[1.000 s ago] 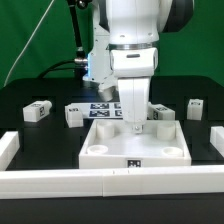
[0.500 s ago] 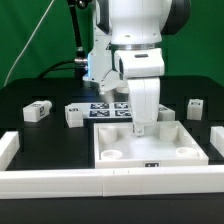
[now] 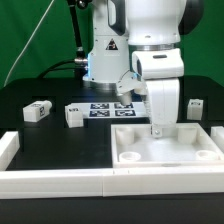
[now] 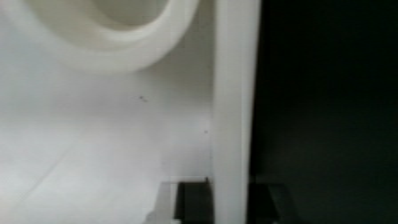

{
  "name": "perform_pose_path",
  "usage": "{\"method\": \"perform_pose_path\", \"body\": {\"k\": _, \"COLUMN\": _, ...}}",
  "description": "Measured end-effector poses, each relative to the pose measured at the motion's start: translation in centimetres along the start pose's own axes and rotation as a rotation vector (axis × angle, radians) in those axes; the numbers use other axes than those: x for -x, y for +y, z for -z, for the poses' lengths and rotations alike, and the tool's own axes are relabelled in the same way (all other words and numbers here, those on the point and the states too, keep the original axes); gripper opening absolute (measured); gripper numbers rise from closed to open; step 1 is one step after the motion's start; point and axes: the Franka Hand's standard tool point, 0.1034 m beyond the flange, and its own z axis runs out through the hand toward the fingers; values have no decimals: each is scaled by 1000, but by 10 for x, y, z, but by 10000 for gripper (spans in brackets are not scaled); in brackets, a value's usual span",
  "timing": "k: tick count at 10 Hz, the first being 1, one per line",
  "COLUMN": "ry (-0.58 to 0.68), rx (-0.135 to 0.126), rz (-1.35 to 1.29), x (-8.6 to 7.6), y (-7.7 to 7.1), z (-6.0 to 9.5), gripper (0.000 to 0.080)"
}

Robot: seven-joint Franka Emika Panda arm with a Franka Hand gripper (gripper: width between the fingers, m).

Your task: Assemble one leg

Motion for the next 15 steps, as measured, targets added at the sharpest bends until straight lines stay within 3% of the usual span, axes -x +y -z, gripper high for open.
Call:
{"method": "perform_pose_path", "body": {"k": 3, "ry": 5, "rx": 4, "rz": -6, "x": -16, "y": 4, "z": -1, "gripper": 55}}
{"method": "perform_pose_path", "body": {"k": 6, "ry": 5, "rx": 4, "rz": -9, "x": -15, "y": 4, "z": -1, "gripper": 55}}
{"method": "perform_pose_path", "body": {"k": 7, "ry": 5, "rx": 4, "rz": -9, "x": -15, "y": 4, "z": -1, "gripper": 130}}
{"method": "perform_pose_path", "body": {"k": 8, "ry": 4, "rx": 4, "rz": -10, "x": -14, "y": 4, "z": -1, "gripper": 267}}
{"method": "perform_pose_path", "body": {"k": 9, "ry": 4, "rx": 4, "rz": -10, "x": -14, "y": 4, "z": -1, "gripper": 267}}
{"method": "perform_pose_path", "body": {"k": 11, "ry": 4, "rx": 4, "rz": -11, "x": -14, "y": 3, "z": -1, "gripper": 596}}
{"method": "perform_pose_path", "body": {"k": 12, "ry": 4, "rx": 4, "rz": -11, "x": -14, "y": 3, "z": -1, "gripper": 634}}
{"method": "perform_pose_path", "body": {"k": 15, "ry": 4, "rx": 4, "rz": -12, "x": -13, "y": 3, "z": -1, "gripper": 647}}
